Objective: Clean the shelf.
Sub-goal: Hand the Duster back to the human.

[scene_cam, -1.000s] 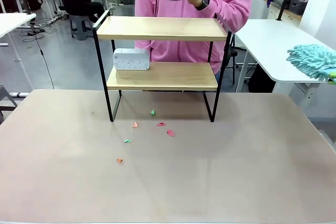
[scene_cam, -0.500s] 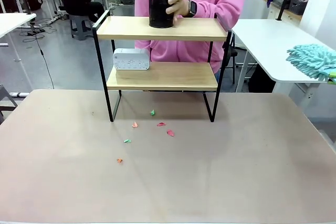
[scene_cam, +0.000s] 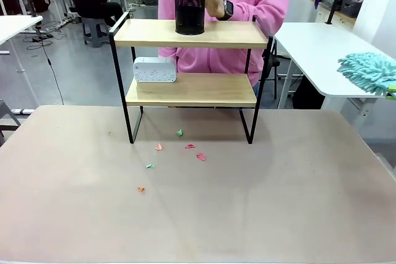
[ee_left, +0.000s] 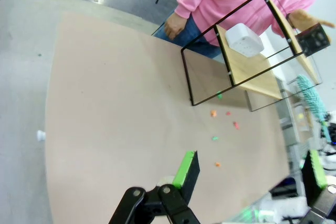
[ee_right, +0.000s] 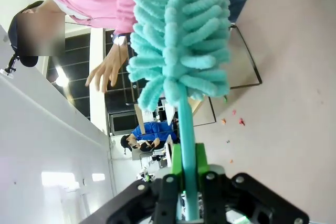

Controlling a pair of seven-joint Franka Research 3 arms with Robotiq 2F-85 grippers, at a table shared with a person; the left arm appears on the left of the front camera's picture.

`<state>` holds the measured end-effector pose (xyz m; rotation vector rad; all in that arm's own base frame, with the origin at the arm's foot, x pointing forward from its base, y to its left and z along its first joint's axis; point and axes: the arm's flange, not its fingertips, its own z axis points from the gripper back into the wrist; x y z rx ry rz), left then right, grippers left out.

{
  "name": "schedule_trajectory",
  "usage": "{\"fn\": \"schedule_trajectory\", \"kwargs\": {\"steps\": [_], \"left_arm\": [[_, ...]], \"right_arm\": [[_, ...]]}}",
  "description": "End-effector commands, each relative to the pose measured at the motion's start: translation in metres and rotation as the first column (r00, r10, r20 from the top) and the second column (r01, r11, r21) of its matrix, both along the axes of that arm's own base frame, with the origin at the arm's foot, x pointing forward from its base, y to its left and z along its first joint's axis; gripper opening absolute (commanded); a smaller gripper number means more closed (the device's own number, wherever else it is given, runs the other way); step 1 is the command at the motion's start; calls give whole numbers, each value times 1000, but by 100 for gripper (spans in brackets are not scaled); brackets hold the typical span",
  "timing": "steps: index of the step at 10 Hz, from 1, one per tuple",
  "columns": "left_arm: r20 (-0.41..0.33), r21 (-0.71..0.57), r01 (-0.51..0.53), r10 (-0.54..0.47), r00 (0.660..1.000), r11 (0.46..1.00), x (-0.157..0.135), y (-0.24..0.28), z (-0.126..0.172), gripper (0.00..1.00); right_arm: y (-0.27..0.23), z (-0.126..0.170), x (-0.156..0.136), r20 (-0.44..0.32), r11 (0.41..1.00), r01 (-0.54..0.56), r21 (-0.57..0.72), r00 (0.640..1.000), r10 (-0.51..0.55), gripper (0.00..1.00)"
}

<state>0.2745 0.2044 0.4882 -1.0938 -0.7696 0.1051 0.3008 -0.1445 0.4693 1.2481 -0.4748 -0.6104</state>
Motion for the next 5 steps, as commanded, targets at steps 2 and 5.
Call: {"fn": "schedule_trajectory", "kwargs": {"steps": [2, 5], "left_arm": [[89, -88, 318, -311, 946, 944, -3, -67, 70, 100], [33, -105, 528, -527, 849, 843, 3, -155, 64, 100]], "right_arm": [[34, 114, 5, 307, 946, -325, -4, 900, 311, 13], [116, 131, -26, 196, 521, -839, -157, 491, 849, 13]]}}
